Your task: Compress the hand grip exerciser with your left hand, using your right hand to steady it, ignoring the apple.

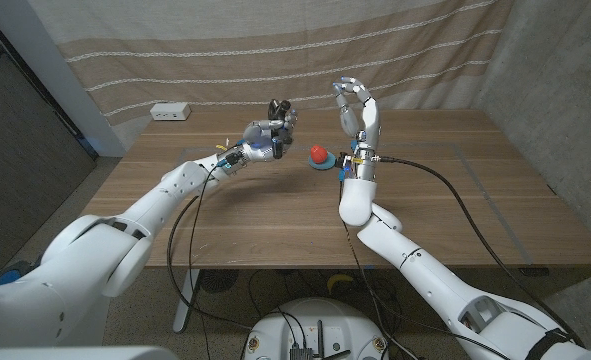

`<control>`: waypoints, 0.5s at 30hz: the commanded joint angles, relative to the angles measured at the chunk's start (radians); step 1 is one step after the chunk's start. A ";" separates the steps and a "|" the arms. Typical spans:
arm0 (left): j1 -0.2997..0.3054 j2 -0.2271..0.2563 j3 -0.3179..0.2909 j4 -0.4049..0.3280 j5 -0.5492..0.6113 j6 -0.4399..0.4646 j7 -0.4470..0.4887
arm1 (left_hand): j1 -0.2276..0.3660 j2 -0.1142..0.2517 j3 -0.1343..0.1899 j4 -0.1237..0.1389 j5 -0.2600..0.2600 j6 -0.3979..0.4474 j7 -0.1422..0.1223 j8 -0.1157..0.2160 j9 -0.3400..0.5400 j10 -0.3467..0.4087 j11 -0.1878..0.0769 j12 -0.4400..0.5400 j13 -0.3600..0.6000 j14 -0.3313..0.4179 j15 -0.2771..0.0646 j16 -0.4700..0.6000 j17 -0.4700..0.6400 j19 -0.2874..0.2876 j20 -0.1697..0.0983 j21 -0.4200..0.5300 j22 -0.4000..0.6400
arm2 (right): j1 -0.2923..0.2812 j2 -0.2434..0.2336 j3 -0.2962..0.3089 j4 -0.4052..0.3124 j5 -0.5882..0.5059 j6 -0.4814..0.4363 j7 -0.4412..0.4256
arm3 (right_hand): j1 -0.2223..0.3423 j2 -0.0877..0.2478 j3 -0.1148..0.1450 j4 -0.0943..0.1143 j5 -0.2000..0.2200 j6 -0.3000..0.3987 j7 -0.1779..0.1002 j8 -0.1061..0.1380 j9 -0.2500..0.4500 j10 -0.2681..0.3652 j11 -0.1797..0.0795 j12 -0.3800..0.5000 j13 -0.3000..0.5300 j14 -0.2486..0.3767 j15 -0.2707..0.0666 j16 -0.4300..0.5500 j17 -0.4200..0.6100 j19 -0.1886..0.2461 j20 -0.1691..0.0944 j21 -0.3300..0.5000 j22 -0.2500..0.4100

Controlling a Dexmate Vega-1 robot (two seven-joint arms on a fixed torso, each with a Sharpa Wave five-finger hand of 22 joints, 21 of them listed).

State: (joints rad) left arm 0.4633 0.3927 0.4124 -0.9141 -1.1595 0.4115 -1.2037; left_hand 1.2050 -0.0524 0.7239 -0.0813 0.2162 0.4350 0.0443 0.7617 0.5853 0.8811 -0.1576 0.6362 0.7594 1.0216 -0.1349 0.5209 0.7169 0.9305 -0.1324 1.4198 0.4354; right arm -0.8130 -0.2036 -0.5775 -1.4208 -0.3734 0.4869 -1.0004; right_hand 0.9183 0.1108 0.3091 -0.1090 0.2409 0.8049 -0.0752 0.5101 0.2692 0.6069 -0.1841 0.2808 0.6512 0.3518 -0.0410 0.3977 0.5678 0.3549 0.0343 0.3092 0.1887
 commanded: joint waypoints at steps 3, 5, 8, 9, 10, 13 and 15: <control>0.082 -0.012 -0.090 -0.100 -0.036 -0.004 0.127 | -0.190 0.224 0.051 0.143 0.067 0.073 -0.013 -0.019 -0.052 0.142 -0.034 0.129 0.230 0.282 -0.078 0.276 0.322 -0.053 -0.084 0.084 0.121 | -0.008 -0.005 0.025 -0.008 -0.011 0.010 -0.031 | -0.014 0.002 -0.005 -0.002 0.005 -0.005 -0.001 -0.002 -0.003 0.002 -0.005 -0.003 0.005 -0.008 -0.159 0.008 0.006 0.003 0.001 -0.006 0.001; 0.082 -0.013 -0.088 -0.101 -0.033 -0.010 0.122 | -0.237 0.218 0.062 0.180 0.081 0.085 -0.021 -0.014 -0.042 0.171 -0.034 0.171 0.285 0.279 -0.075 0.298 0.380 -0.056 -0.084 0.103 0.167 | -0.009 -0.006 0.027 -0.010 -0.015 0.008 -0.034 | -0.015 0.003 -0.006 -0.003 0.005 -0.003 -0.002 -0.002 -0.004 0.001 -0.005 -0.003 0.006 -0.009 -0.160 0.009 0.008 0.003 0.001 -0.006 0.001; 0.089 -0.015 -0.093 -0.112 -0.032 -0.027 0.132 | -0.373 0.209 0.097 0.259 0.121 0.118 -0.030 0.001 -0.022 0.209 -0.033 0.285 0.439 0.271 -0.072 0.380 0.509 -0.057 -0.081 0.141 0.404 | -0.010 -0.008 0.030 -0.012 -0.017 0.009 -0.038 | -0.017 0.004 -0.006 -0.004 0.005 -0.002 -0.003 -0.002 -0.005 0.000 -0.006 -0.004 0.006 -0.010 -0.160 0.010 0.009 0.003 0.000 -0.006 0.001; 0.091 -0.017 -0.095 -0.114 -0.034 -0.031 0.134 | -0.408 0.208 0.101 0.261 0.128 0.130 -0.026 0.007 -0.018 0.219 -0.031 0.328 0.474 0.270 -0.072 0.402 0.513 -0.060 -0.082 0.135 0.457 | -0.011 -0.009 0.031 -0.014 -0.017 0.009 -0.039 | -0.017 0.004 -0.006 -0.005 0.006 -0.002 -0.002 -0.003 -0.005 0.002 -0.005 -0.004 0.006 -0.010 -0.160 0.010 0.010 0.003 0.000 -0.006 0.001; 0.094 -0.018 -0.096 -0.118 -0.034 -0.037 0.138 | -0.449 0.206 0.103 0.263 0.133 0.145 -0.028 0.017 -0.009 0.221 -0.033 0.376 0.481 0.268 -0.070 0.433 0.515 -0.058 -0.081 0.133 0.527 | -0.012 -0.009 0.033 -0.015 -0.018 0.009 -0.041 | -0.018 0.004 -0.006 -0.005 0.006 -0.002 -0.003 -0.003 -0.006 0.001 -0.005 -0.004 0.007 -0.010 -0.161 0.010 0.010 0.003 -0.001 -0.006 0.001; 0.106 -0.021 -0.105 -0.133 -0.040 -0.048 0.159 | -0.546 0.164 0.078 0.220 0.114 0.244 -0.025 0.077 0.017 0.231 -0.035 0.522 0.481 0.278 -0.070 0.557 0.518 -0.015 -0.082 0.132 0.706 | -0.014 -0.012 0.038 -0.018 -0.015 0.010 -0.042 | -0.019 0.005 -0.006 -0.007 0.006 0.002 -0.002 -0.002 -0.007 0.001 -0.004 -0.005 0.007 -0.011 -0.161 0.010 0.011 0.003 -0.001 -0.007 0.001; 0.114 -0.017 -0.107 -0.149 -0.042 -0.047 0.181 | -0.532 0.096 0.042 0.126 0.076 0.276 -0.056 0.146 0.075 0.246 -0.040 0.569 0.462 0.298 -0.075 0.621 0.514 0.021 -0.082 0.130 0.745 | -0.015 -0.013 0.042 -0.021 -0.017 0.007 -0.045 | -0.020 0.006 -0.006 -0.008 0.006 0.003 -0.002 -0.002 -0.008 0.001 -0.006 -0.005 0.008 -0.012 -0.162 0.010 0.011 0.002 -0.001 -0.007 0.001</control>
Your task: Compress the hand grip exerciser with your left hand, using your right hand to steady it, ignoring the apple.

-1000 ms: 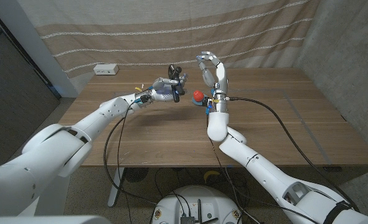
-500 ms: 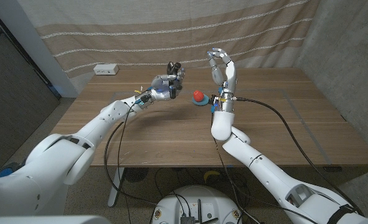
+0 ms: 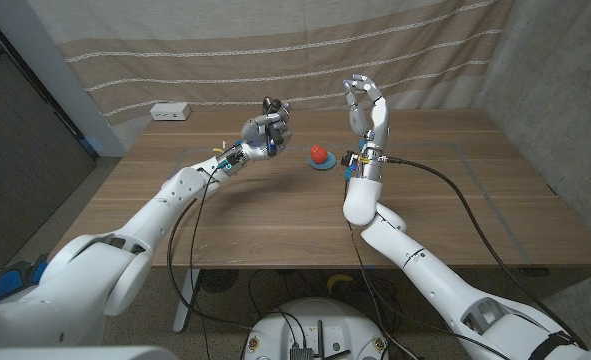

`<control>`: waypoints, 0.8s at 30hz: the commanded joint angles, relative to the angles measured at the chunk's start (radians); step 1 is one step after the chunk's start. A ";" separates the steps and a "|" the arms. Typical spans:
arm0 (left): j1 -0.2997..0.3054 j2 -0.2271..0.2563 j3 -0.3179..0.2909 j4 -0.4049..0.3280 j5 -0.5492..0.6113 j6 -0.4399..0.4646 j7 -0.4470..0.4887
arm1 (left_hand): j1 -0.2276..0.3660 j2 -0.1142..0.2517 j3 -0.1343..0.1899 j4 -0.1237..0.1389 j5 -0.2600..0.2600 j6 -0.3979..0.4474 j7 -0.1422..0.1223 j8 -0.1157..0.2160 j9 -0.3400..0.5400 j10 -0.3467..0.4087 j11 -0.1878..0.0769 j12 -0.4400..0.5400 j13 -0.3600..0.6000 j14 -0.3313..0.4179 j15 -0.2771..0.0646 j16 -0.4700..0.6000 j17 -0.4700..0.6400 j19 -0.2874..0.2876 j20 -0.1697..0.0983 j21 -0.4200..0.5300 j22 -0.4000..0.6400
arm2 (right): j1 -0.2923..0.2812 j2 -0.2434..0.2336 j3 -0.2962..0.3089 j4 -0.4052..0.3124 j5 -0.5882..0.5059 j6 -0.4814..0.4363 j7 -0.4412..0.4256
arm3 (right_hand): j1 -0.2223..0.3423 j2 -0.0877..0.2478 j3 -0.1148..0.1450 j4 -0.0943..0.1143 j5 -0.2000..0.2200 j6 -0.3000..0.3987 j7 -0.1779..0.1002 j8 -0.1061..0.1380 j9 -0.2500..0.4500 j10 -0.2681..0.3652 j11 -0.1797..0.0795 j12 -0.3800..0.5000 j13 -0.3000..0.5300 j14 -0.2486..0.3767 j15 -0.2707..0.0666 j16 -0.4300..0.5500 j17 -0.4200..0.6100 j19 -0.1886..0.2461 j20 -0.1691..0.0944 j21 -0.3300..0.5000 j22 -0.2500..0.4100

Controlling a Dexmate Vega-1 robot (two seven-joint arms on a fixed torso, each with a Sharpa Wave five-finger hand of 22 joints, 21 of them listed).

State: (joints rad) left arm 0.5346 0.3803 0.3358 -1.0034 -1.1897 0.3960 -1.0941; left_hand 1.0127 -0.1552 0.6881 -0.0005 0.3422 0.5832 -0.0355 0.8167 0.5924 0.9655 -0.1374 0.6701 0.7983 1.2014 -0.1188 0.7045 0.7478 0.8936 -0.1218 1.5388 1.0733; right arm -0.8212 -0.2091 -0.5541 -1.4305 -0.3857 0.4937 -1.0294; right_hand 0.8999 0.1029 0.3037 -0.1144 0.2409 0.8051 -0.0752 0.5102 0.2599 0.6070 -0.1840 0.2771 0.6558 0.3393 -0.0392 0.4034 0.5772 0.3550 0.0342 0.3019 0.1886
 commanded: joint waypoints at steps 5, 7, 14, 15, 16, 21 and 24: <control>0.057 0.001 -0.030 -0.091 0.003 -0.071 0.095 | -0.048 0.141 0.057 -0.203 -0.162 0.139 0.015 0.224 0.161 0.207 -0.067 0.512 0.356 0.132 -0.093 0.551 0.479 0.122 -0.090 0.037 0.163 | -0.010 -0.013 0.027 -0.018 -0.003 0.002 -0.017 | -0.004 0.016 0.000 -0.004 0.006 0.004 -0.002 -0.002 -0.001 0.002 -0.006 -0.002 0.004 0.001 -0.164 0.004 0.002 0.002 -0.001 -0.001 0.002; 0.061 0.002 -0.032 -0.098 0.002 -0.080 0.096 | 0.081 0.132 0.055 -0.195 -0.154 0.090 -0.001 0.269 0.216 0.189 -0.066 0.501 0.354 0.115 -0.092 0.574 0.476 0.131 -0.088 0.042 0.172 | -0.010 -0.014 0.029 -0.019 -0.002 0.006 -0.018 | -0.006 0.016 0.000 -0.005 0.006 0.006 -0.002 -0.002 -0.001 0.001 -0.006 -0.002 0.004 0.001 -0.163 0.003 0.002 0.002 -0.001 -0.001 0.002; 0.151 0.021 -0.069 -0.251 -0.013 -0.124 0.284 | 0.332 0.128 0.043 -0.183 0.002 -0.018 -0.045 0.340 0.249 0.219 -0.025 0.448 0.259 0.053 -0.089 0.595 0.473 0.055 -0.087 0.056 0.183 | -0.010 -0.016 0.035 -0.017 0.003 0.017 -0.014 | -0.011 0.020 0.001 -0.005 0.007 0.006 -0.001 -0.002 -0.004 0.004 -0.008 -0.002 0.005 0.002 -0.163 0.002 0.002 0.001 -0.002 -0.001 0.002; 0.155 0.026 -0.071 -0.260 -0.023 -0.110 0.301 | 0.348 0.109 0.051 -0.180 0.068 -0.021 -0.044 0.350 0.244 0.242 -0.026 0.424 0.208 0.057 -0.089 0.597 0.473 0.053 -0.089 0.057 0.184 | -0.010 -0.017 0.035 -0.016 0.004 0.020 -0.014 | -0.012 0.021 0.001 -0.005 0.007 0.011 0.000 -0.001 -0.004 0.004 -0.008 -0.002 0.006 0.002 -0.163 0.002 0.002 0.001 -0.002 -0.002 0.002; 0.154 0.030 -0.066 -0.261 -0.015 -0.119 0.305 | 0.365 0.078 0.075 -0.175 0.204 -0.017 -0.053 0.355 0.216 0.289 -0.022 0.389 0.113 0.077 -0.090 0.604 0.473 0.058 -0.090 0.057 0.185 | -0.010 -0.017 0.036 -0.016 0.004 0.021 -0.013 | -0.013 0.023 0.002 -0.005 0.007 0.011 0.000 -0.001 -0.005 0.005 -0.007 -0.002 0.006 0.003 -0.163 0.002 0.002 0.001 -0.003 -0.002 0.002; 0.183 0.044 -0.071 -0.318 -0.020 -0.133 0.379 | 0.375 0.043 0.143 -0.170 0.502 0.044 -0.074 0.380 0.140 0.312 -0.029 0.579 0.398 0.122 -0.087 0.613 0.470 0.105 -0.090 0.061 0.187 | -0.011 -0.019 0.041 -0.017 0.004 0.025 -0.012 | -0.016 0.031 0.007 -0.006 0.009 0.018 -0.002 0.001 -0.007 0.010 -0.006 -0.001 0.007 0.005 -0.166 0.000 0.001 0.000 -0.004 -0.003 0.002; 0.201 0.050 -0.072 -0.348 -0.011 -0.166 0.410 | 0.371 0.027 0.188 -0.170 0.602 0.165 -0.072 0.404 0.076 0.314 -0.017 0.637 0.431 0.144 -0.087 0.619 0.468 0.127 -0.089 0.063 0.187 | -0.014 -0.020 0.047 -0.022 0.014 0.024 -0.004 | -0.018 0.033 0.009 -0.006 0.010 0.020 -0.001 0.002 -0.008 0.013 -0.007 -0.001 0.008 0.005 -0.166 -0.002 0.000 0.003 -0.006 -0.002 0.002</control>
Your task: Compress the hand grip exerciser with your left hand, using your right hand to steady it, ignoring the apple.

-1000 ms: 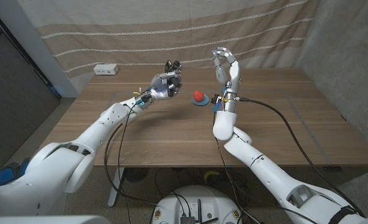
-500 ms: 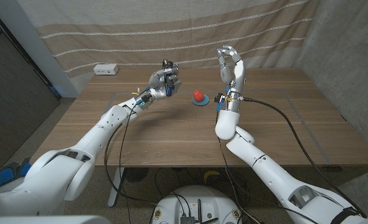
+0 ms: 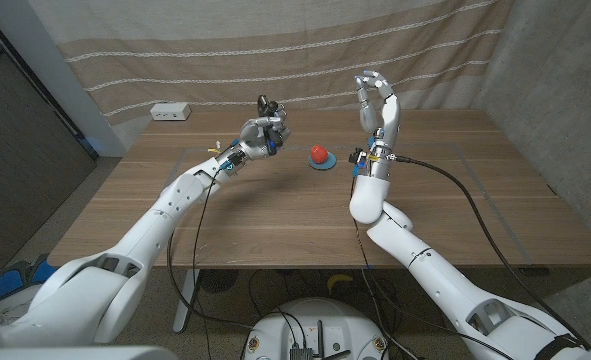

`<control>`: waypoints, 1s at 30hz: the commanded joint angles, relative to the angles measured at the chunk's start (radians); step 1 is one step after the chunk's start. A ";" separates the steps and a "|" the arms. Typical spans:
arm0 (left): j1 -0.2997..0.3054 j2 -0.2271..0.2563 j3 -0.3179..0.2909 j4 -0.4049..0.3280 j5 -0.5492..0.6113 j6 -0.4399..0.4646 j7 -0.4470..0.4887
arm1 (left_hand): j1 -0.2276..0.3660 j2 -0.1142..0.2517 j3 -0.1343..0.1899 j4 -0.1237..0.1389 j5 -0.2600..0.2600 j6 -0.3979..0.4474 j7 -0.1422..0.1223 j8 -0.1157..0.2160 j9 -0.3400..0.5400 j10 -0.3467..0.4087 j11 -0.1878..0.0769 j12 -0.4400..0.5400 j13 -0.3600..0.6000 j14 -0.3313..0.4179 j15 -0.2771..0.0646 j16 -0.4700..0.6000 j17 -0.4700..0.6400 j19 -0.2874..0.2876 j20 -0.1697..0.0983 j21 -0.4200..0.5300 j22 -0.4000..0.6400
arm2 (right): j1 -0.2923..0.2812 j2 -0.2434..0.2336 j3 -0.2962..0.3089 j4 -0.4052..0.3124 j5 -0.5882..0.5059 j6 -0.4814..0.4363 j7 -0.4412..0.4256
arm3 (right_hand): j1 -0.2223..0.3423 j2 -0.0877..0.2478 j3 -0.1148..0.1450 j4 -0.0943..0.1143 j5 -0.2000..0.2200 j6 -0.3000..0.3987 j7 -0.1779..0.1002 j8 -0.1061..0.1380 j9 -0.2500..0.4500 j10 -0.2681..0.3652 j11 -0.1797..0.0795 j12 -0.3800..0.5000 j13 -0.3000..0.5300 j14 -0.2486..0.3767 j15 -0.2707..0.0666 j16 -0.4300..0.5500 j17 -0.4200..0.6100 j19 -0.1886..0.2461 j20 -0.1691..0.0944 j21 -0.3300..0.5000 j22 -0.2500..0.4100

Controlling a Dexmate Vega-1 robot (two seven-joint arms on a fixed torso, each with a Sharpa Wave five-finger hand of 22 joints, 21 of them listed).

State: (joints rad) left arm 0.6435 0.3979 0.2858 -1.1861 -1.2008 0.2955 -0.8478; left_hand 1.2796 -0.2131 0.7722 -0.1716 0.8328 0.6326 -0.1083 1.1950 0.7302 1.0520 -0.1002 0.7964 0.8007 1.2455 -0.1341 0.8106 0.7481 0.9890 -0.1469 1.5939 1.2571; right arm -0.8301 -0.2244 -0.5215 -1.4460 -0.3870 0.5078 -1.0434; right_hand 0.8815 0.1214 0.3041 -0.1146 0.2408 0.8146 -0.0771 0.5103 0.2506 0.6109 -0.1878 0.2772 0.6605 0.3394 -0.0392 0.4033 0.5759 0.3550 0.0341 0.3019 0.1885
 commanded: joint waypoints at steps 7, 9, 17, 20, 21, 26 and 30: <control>0.124 0.044 -0.020 -0.221 0.017 -0.127 0.213 | 0.093 0.076 0.130 0.002 0.187 0.187 -0.034 0.047 -0.093 0.250 -0.032 0.567 0.429 0.120 -0.072 0.520 0.468 0.045 -0.064 0.010 0.004 | -0.016 -0.008 0.030 -0.021 0.045 -0.003 0.035 | -0.008 0.017 0.009 -0.008 0.011 0.010 0.001 0.000 -0.003 0.006 0.000 -0.004 0.005 0.009 -0.164 -0.002 0.002 0.030 -0.008 0.009 0.003; 0.132 0.048 -0.020 -0.234 0.022 -0.144 0.228 | 0.090 0.074 0.138 0.001 0.209 0.182 -0.042 0.059 -0.080 0.255 -0.028 0.583 0.429 0.129 -0.072 0.523 0.467 0.055 -0.064 0.011 0.005 | -0.019 -0.011 0.034 -0.022 0.065 0.004 0.052 | -0.012 0.016 0.010 -0.009 0.011 0.010 0.004 0.000 -0.004 0.007 0.001 -0.005 0.006 0.010 -0.163 -0.004 0.001 0.043 -0.008 0.014 0.004; 0.210 0.062 -0.036 -0.357 0.078 -0.242 0.418 | 0.089 0.075 0.151 -0.001 0.235 0.182 -0.037 0.068 -0.079 0.268 -0.025 0.610 0.430 0.143 -0.073 0.527 0.465 0.070 -0.063 0.012 0.006 | -0.033 -0.018 0.055 -0.030 0.152 0.020 0.127 | -0.026 0.014 0.009 -0.011 0.013 0.001 0.019 -0.005 -0.009 0.003 0.014 -0.010 0.007 0.018 -0.158 -0.003 0.002 0.074 -0.011 0.028 0.006; 0.247 0.074 -0.042 -0.418 0.109 -0.273 0.525 | 0.088 0.074 0.157 -0.001 0.246 0.195 -0.042 0.073 -0.083 0.273 -0.023 0.621 0.430 0.148 -0.072 0.530 0.464 0.075 -0.063 0.012 0.006 | -0.035 -0.026 0.064 -0.031 0.198 0.028 0.173 | -0.054 0.010 0.001 -0.003 0.014 -0.013 0.039 -0.014 -0.013 -0.007 0.036 -0.018 0.004 0.017 -0.147 -0.006 0.002 0.076 -0.006 0.030 0.008; 0.253 0.079 -0.042 -0.429 0.114 -0.279 0.539 | 0.088 0.074 0.158 -0.001 0.247 0.195 -0.040 0.075 -0.082 0.274 -0.023 0.623 0.430 0.149 -0.072 0.531 0.464 0.075 -0.063 0.012 0.006 | -0.038 -0.027 0.068 -0.035 0.209 0.022 0.184 | -0.063 0.009 -0.002 0.000 0.015 -0.019 0.041 -0.017 -0.014 -0.014 0.048 -0.023 0.002 0.016 -0.146 -0.007 0.003 0.075 -0.004 0.030 0.009; 0.266 0.093 -0.038 -0.444 0.130 -0.312 0.568 | 0.081 0.072 0.172 -0.001 0.275 0.188 -0.058 0.131 -0.010 0.271 -0.016 0.655 0.429 0.156 -0.073 0.541 0.463 0.086 -0.062 0.012 0.006 | -0.051 -0.041 0.085 -0.052 0.297 0.011 0.271 | -0.095 0.007 -0.009 0.003 0.024 -0.065 0.047 -0.043 -0.020 -0.061 0.075 -0.052 -0.012 0.016 -0.134 -0.007 0.007 0.070 0.006 0.032 0.012; 0.270 0.107 -0.031 -0.446 0.154 -0.337 0.583 | 0.078 0.075 0.177 -0.001 0.287 0.187 -0.069 0.176 0.050 0.271 -0.008 0.675 0.429 0.158 -0.074 0.546 0.461 0.088 -0.061 0.012 0.006 | -0.060 -0.057 0.097 -0.065 0.372 0.003 0.346 | -0.121 0.010 -0.015 0.009 0.030 -0.098 0.062 -0.063 -0.024 -0.072 0.092 -0.059 -0.020 0.018 -0.119 -0.004 0.013 0.067 0.011 0.033 0.013</control>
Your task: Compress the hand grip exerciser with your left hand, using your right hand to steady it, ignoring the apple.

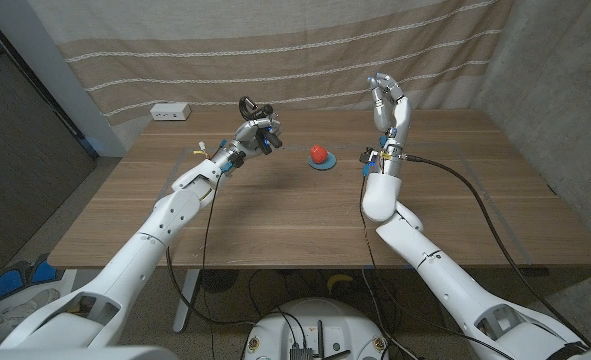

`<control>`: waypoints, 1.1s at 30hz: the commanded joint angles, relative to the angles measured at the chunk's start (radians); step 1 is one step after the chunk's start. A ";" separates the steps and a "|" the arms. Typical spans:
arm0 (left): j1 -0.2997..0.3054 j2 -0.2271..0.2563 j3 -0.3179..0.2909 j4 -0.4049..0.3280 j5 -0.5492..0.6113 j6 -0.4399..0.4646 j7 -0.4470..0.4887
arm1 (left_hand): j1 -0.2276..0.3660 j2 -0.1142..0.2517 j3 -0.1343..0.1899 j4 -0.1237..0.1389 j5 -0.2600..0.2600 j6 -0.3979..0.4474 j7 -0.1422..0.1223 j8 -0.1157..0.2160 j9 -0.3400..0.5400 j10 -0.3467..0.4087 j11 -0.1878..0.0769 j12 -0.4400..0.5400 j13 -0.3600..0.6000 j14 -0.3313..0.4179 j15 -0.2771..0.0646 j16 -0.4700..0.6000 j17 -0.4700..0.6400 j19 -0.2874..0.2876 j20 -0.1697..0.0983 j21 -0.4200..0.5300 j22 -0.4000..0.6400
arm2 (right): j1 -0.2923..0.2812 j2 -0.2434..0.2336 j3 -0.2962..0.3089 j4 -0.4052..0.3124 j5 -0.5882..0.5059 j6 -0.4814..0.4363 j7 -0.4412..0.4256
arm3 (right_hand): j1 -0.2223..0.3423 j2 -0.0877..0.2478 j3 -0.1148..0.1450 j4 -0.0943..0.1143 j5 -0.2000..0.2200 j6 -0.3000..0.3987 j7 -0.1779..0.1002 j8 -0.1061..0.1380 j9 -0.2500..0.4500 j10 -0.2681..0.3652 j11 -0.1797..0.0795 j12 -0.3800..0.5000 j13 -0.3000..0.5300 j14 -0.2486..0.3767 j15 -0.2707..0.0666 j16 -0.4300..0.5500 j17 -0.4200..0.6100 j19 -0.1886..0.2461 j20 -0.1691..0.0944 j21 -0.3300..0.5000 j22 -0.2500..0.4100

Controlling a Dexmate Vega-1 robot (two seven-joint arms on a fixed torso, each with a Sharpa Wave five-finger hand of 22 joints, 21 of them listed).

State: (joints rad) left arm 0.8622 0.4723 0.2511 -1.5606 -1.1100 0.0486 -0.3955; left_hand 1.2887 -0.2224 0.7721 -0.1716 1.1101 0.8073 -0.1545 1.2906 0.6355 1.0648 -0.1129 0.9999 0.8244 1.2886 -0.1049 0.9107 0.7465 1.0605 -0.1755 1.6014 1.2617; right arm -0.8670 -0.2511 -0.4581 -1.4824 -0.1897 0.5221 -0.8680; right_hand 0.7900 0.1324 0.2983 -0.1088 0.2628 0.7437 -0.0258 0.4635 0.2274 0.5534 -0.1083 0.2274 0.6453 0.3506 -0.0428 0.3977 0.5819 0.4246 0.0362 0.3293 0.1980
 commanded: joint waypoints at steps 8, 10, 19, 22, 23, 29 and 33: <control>0.063 0.037 0.017 -0.089 0.118 -0.145 0.201 | 0.062 0.091 0.185 0.000 0.024 -0.002 -0.025 0.145 0.233 0.254 0.010 0.509 0.404 0.117 -0.104 0.455 0.461 0.021 -0.032 0.005 0.001 | -0.043 -0.045 0.057 -0.044 0.278 -0.019 0.264 | -0.065 0.001 -0.019 0.008 0.019 -0.069 0.033 -0.047 -0.006 -0.026 0.048 -0.014 -0.019 0.012 -0.083 0.008 0.017 -0.013 0.024 0.006 0.006; 0.066 0.037 0.021 -0.095 0.143 -0.162 0.231 | 0.063 0.093 0.187 -0.001 0.026 -0.005 -0.023 0.158 0.251 0.254 0.011 0.514 0.404 0.118 -0.104 0.456 0.461 0.022 -0.032 0.005 0.001 | -0.047 -0.050 0.063 -0.046 0.310 -0.018 0.291 | -0.075 0.002 -0.021 0.010 0.021 -0.076 0.044 -0.053 -0.007 -0.028 0.055 -0.015 -0.022 0.012 -0.078 0.008 0.018 -0.016 0.029 0.006 0.007; 0.075 0.047 0.037 -0.123 0.222 -0.199 0.333 | 0.060 0.096 0.198 -0.002 0.035 0.007 -0.012 0.156 0.230 0.255 0.015 0.535 0.404 0.123 -0.104 0.468 0.460 0.030 -0.032 0.006 0.001 | -0.058 -0.077 0.082 -0.055 0.433 -0.034 0.405 | -0.111 0.002 -0.030 0.011 0.033 -0.118 0.069 -0.088 -0.010 -0.063 0.090 -0.023 -0.037 -0.002 -0.048 0.003 0.025 -0.038 0.038 0.004 0.009; 0.082 0.053 0.043 -0.137 0.270 -0.219 0.379 | 0.060 0.096 0.200 -0.003 0.037 0.007 -0.012 0.145 0.206 0.253 0.019 0.540 0.403 0.123 -0.104 0.473 0.460 0.035 -0.032 0.006 0.001 | -0.064 -0.089 0.088 -0.062 0.483 -0.047 0.446 | -0.125 0.010 -0.031 0.013 0.039 -0.144 0.077 -0.107 -0.012 -0.078 0.098 -0.026 -0.044 -0.011 -0.037 0.001 0.030 -0.052 0.038 0.001 0.010; 0.084 0.053 0.046 -0.139 0.291 -0.231 0.392 | 0.060 0.095 0.201 -0.004 0.039 0.010 -0.010 0.143 0.200 0.253 0.021 0.542 0.403 0.122 -0.104 0.475 0.460 0.037 -0.032 0.006 0.001 | -0.065 -0.092 0.089 -0.063 0.496 -0.049 0.458 | -0.128 0.012 -0.031 0.014 0.040 -0.149 0.077 -0.110 -0.012 -0.080 0.100 -0.027 -0.045 -0.012 -0.035 0.001 0.031 -0.054 0.038 0.000 0.010; 0.086 0.055 0.054 -0.135 0.336 -0.263 0.421 | 0.049 0.078 0.222 -0.008 0.062 0.023 -0.004 0.093 0.090 0.272 0.009 0.551 0.402 0.123 -0.103 0.490 0.464 0.053 -0.032 0.006 0.001 | -0.079 -0.116 0.096 -0.080 0.554 -0.077 0.508 | -0.146 0.024 -0.030 0.019 0.045 -0.168 0.087 -0.128 -0.014 -0.095 0.117 -0.029 -0.055 -0.023 -0.021 -0.003 0.035 -0.073 0.038 -0.004 0.011; 0.087 0.058 0.051 -0.132 0.341 -0.269 0.429 | 0.047 0.076 0.228 -0.009 0.063 0.012 -0.009 0.098 0.097 0.274 0.004 0.551 0.402 0.124 -0.103 0.494 0.464 0.057 -0.032 0.006 0.001 | -0.088 -0.125 0.100 -0.092 0.596 -0.093 0.536 | -0.159 0.028 -0.030 0.024 0.047 -0.180 0.093 -0.137 -0.015 -0.100 0.122 -0.028 -0.059 -0.026 -0.009 -0.006 0.036 -0.079 0.044 -0.005 0.011</control>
State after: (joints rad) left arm 0.9409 0.5224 0.2944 -1.6858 -0.8366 -0.1764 -0.0312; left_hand 1.2751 -0.2089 0.7721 -0.1716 1.1689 0.8135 -0.1515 1.3487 0.6354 1.1364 -0.1696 1.0422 0.8838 1.3013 -0.1076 0.9238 0.7436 1.0898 -0.1791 1.6014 1.2616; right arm -0.9334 -0.3436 -0.3731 -1.5482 0.2848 0.4680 -0.4308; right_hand 0.6472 0.1556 0.2673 -0.0948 0.3035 0.5692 0.0641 0.3321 0.2092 0.4584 0.0110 0.1995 0.5883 0.3283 -0.0392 0.3977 0.6143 0.3528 0.0717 0.3250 0.2072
